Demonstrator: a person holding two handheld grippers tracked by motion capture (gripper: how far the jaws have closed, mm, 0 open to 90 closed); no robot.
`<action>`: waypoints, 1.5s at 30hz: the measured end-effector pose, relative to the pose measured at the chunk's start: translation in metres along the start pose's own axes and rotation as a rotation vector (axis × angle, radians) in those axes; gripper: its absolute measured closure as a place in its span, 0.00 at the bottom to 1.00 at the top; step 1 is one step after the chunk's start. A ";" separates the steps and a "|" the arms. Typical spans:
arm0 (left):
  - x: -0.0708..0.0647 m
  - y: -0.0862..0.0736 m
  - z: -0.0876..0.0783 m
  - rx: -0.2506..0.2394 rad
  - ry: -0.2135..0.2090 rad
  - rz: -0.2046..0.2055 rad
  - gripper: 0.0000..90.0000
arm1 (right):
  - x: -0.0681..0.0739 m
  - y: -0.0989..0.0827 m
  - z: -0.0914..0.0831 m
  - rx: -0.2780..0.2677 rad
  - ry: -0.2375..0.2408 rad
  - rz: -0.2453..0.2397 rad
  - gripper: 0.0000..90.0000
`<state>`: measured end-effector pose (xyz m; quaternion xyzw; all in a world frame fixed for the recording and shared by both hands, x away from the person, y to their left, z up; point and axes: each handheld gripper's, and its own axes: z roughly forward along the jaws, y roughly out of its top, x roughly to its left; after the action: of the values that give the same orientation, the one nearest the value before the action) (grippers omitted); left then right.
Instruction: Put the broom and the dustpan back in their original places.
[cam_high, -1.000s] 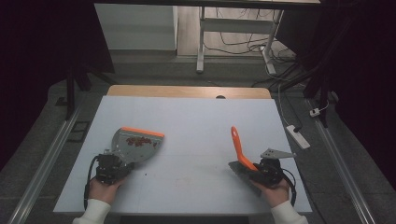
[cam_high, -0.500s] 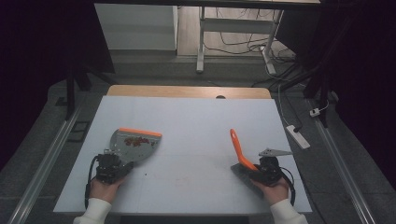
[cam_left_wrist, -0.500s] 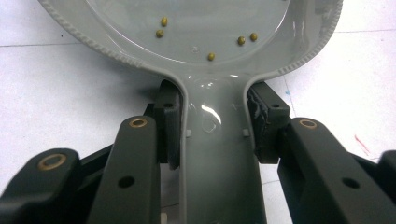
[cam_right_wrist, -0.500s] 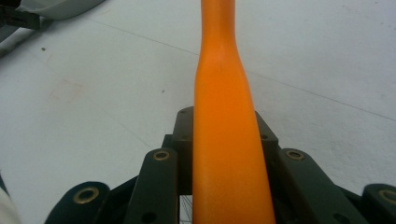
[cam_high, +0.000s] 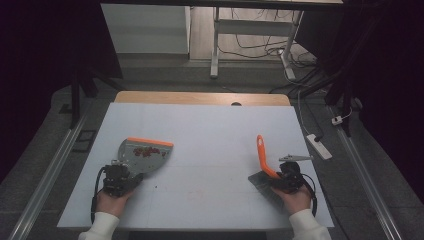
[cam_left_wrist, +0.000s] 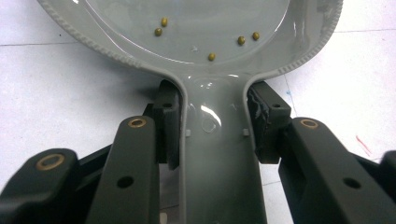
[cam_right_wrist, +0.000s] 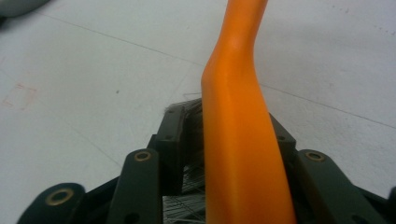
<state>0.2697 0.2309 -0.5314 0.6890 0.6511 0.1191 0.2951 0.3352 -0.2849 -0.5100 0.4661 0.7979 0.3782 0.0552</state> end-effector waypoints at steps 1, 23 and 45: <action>0.000 0.000 0.000 -0.002 -0.001 0.001 0.65 | 0.000 0.001 0.000 0.005 -0.005 0.001 0.64; 0.005 -0.007 -0.017 -0.031 0.051 0.035 0.30 | 0.000 0.004 -0.001 0.010 -0.200 0.008 0.42; -0.011 -0.001 -0.049 -0.111 -0.109 0.315 0.33 | 0.019 0.007 -0.014 -0.084 -0.117 -0.168 0.41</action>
<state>0.2408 0.2328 -0.4901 0.7706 0.5105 0.1621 0.3455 0.3235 -0.2759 -0.4909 0.4162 0.8129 0.3777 0.1529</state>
